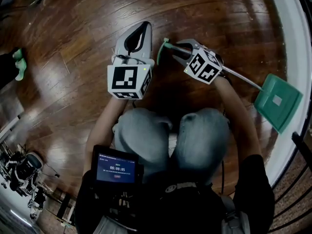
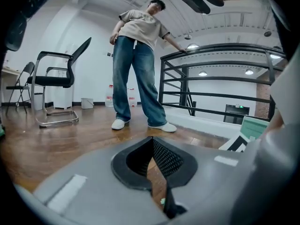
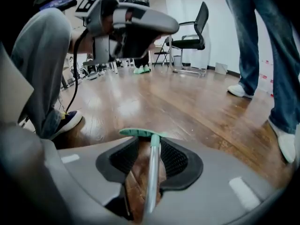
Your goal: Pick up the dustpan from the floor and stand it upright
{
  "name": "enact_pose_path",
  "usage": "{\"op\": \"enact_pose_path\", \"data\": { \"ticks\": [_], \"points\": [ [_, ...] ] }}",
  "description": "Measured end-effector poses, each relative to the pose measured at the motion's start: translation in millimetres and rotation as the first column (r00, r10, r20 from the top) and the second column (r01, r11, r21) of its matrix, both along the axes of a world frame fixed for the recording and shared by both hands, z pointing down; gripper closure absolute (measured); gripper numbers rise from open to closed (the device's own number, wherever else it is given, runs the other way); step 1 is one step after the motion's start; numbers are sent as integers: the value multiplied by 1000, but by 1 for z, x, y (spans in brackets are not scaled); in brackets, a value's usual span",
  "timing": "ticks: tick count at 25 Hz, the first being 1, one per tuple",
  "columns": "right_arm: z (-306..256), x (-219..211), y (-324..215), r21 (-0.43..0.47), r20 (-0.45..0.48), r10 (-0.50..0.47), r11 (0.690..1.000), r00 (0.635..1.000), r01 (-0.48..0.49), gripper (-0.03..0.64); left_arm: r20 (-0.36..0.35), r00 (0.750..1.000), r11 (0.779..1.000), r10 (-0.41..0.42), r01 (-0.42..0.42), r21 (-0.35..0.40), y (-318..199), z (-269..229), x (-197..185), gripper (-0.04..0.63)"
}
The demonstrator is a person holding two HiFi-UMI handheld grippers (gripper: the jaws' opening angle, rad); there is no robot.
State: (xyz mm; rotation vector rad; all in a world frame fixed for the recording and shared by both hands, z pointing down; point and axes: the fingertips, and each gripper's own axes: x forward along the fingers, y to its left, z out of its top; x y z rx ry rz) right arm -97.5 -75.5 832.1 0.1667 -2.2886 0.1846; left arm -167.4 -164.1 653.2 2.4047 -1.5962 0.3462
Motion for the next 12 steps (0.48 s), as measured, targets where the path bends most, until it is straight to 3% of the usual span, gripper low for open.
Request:
{"op": "enact_pose_path", "data": {
  "ticks": [5,8,12],
  "points": [
    [45,2,-1,-33,-137,-18,999,990,13,480,-12,1000,1000,3,-3,-5,1,-2,-2,575],
    [59,6,3,-74,-155,10,997,988,-21,511,-15,1000,1000,5,-5,-8,3,-2,-2,575],
    [55,18,-1,-52,-119,43,997,992,-49,529,-17,1000,1000,-5,5,5,-2,-6,3,575]
  ]
}}
